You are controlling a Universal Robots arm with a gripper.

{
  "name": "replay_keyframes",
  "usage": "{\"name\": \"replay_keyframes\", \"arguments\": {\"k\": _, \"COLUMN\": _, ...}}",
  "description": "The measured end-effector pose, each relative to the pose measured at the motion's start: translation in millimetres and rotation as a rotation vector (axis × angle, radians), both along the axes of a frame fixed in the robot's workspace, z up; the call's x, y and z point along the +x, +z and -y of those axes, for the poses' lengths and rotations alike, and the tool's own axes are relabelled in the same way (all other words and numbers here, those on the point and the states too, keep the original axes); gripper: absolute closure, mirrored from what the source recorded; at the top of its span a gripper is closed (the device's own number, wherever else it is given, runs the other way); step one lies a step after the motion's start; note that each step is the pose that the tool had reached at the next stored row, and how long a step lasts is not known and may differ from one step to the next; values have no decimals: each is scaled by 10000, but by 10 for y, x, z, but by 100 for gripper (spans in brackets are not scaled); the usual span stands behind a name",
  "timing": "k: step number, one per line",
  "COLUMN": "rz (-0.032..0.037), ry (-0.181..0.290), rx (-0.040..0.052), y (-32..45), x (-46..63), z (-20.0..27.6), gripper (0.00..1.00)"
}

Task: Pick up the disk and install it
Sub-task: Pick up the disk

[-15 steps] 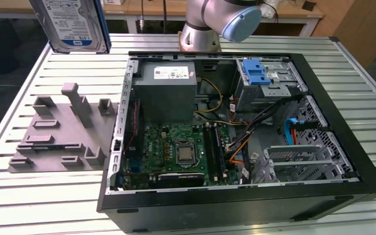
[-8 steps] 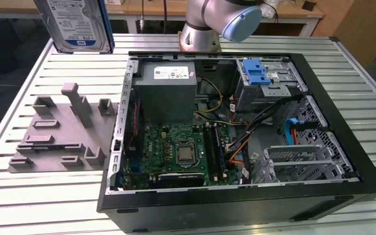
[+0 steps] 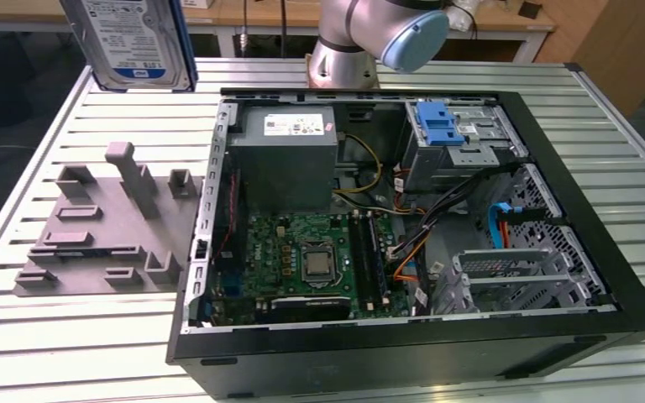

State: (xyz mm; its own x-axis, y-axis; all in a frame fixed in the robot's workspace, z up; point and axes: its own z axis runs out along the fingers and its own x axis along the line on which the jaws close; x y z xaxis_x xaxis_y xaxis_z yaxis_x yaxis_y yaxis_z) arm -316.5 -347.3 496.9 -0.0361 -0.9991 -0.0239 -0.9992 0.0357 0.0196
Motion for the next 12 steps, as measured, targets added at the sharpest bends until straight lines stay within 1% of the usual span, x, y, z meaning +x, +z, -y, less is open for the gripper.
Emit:
{"name": "replay_keyframes", "arguments": {"k": 7, "rz": 0, "ry": 1, "rx": 0, "y": 0, "x": 15, "z": 0, "gripper": 64}}
{"name": "replay_keyframes", "arguments": {"k": 12, "rz": 0, "ry": 0, "rx": 0, "y": 0, "x": 49, "z": 0, "gripper": 64}}
